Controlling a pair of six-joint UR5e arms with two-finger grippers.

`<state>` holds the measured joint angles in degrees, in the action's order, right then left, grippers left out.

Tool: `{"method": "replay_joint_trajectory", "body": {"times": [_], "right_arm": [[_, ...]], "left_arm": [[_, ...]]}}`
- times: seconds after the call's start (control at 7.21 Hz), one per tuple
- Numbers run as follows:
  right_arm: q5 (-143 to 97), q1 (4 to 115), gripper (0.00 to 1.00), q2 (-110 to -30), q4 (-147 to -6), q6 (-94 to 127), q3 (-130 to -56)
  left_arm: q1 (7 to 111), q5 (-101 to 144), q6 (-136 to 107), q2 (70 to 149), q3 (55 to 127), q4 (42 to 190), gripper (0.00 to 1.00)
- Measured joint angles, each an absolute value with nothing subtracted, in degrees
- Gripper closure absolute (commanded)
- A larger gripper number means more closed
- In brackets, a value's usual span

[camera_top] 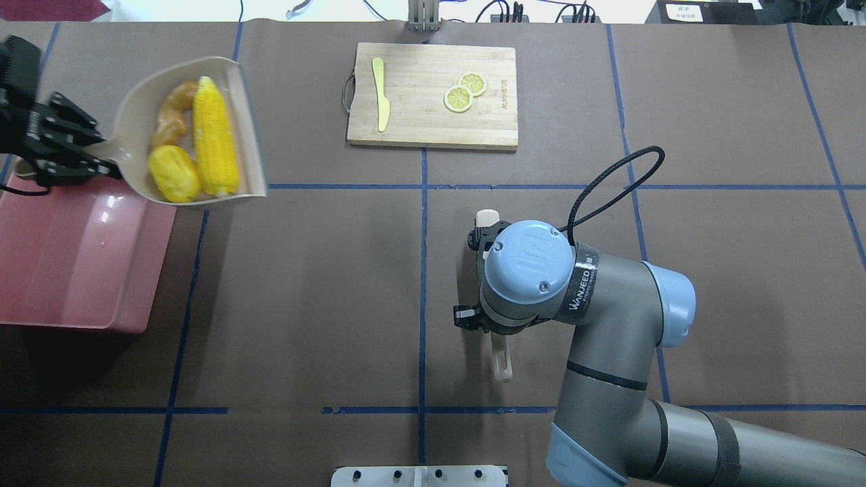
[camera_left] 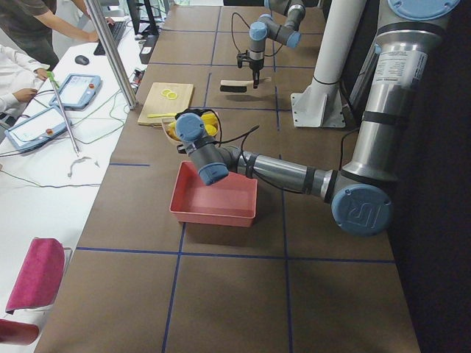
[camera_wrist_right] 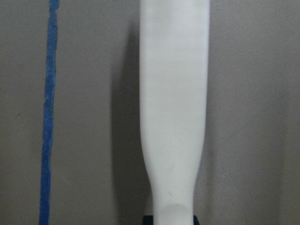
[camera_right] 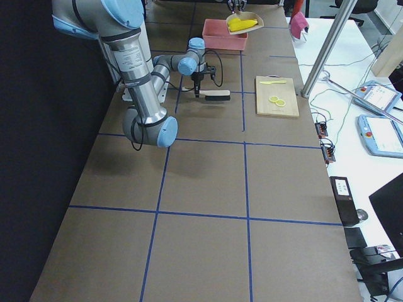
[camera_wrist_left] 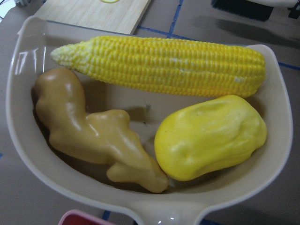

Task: Sweep and dump trash into bin
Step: 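Lift the loaded dustpan with the left gripper over the pink bin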

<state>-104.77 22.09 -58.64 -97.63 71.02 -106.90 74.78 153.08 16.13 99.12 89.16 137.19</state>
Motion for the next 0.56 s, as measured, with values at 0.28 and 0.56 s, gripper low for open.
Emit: {"method": "replay_joint_trajectory", "body": {"times": [0.28, 0.56], "right_arm": [[-104.6, 22.2, 1.00, -58.7, -97.6, 71.0, -106.9], [-103.8, 22.2, 1.00, -58.9, -97.6, 71.0, -106.9]], "left_arm": [[79.6, 155.1, 18.7, 98.9, 86.0, 136.8, 1.00], [82.8, 155.0, 22.3, 98.4, 83.2, 136.5, 1.00]]}}
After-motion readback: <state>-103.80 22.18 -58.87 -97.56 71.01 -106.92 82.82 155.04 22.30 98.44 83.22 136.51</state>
